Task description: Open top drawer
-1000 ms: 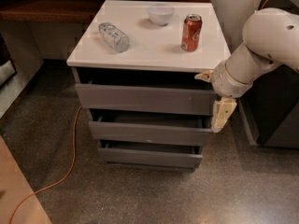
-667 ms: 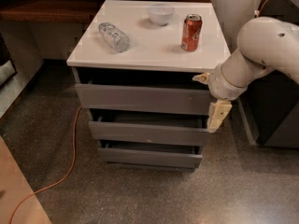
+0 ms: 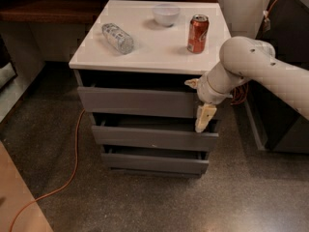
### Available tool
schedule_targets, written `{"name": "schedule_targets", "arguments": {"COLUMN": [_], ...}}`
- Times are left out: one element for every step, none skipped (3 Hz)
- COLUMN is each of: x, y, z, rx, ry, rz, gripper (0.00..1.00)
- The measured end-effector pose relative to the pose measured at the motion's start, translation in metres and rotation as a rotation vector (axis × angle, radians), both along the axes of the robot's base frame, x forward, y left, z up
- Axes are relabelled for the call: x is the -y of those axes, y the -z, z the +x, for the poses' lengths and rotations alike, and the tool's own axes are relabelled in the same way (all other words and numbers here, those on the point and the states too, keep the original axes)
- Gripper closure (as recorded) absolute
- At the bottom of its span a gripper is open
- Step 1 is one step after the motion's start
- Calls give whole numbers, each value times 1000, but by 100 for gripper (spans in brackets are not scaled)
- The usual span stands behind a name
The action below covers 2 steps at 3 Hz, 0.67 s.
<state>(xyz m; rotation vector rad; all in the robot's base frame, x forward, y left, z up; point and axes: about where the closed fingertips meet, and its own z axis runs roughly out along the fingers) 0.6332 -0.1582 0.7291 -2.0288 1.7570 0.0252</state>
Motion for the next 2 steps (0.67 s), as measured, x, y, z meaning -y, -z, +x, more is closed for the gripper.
{"name": "schedule_targets", "arguments": {"x": [-17,-33], "y": [22,36], "z": [23,38], "rx": [5,13], "ry": [11,24], "rz": [13,23], "gripper": [0,0]}}
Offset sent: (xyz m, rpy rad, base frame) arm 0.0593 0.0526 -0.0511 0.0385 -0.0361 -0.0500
